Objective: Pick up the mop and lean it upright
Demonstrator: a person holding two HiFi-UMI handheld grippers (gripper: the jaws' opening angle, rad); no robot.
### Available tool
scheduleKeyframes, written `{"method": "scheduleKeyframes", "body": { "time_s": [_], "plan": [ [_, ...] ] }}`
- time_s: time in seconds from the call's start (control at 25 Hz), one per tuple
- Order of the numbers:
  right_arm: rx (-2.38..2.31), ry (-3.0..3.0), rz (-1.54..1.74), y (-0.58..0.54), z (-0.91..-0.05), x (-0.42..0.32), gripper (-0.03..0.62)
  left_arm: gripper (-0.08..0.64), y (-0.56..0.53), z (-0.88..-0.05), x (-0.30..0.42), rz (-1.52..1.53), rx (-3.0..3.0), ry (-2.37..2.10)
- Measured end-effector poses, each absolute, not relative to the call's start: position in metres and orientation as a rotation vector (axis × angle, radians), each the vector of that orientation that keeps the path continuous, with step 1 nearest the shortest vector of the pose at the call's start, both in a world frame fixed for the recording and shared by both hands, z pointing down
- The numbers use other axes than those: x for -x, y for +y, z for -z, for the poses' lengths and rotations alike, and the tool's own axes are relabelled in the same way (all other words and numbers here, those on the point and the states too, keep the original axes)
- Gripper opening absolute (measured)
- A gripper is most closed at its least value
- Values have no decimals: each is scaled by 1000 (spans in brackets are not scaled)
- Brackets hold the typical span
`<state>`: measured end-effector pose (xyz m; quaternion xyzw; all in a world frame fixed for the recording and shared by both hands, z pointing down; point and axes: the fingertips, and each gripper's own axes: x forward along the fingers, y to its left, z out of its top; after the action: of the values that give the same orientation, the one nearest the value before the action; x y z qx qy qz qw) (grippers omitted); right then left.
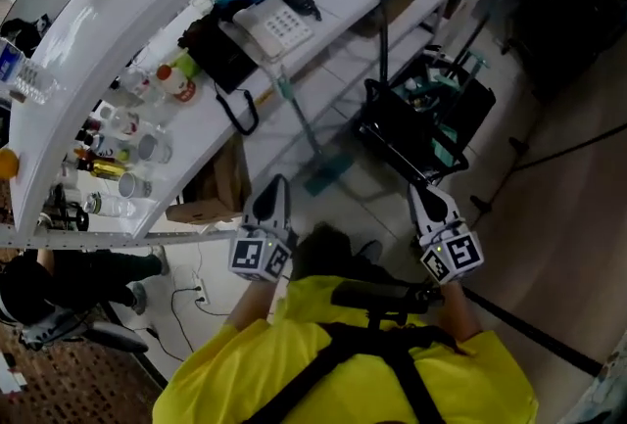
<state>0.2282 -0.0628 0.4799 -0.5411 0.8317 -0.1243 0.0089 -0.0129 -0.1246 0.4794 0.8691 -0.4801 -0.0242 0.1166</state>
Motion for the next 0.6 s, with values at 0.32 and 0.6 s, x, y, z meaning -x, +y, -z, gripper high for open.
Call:
{"method": "scheduleKeyframes", "body": {
  "time_s": [0.32,0.6],
  "plan": [
    [1442,2830,523,-182,-530,-151,44,5,-179,-511,59,-9,-2419,-1570],
    [1342,3001,547,-277,-593,-84,118,5,-226,-529,81,-56,-2386,-1566]
  ]
}}
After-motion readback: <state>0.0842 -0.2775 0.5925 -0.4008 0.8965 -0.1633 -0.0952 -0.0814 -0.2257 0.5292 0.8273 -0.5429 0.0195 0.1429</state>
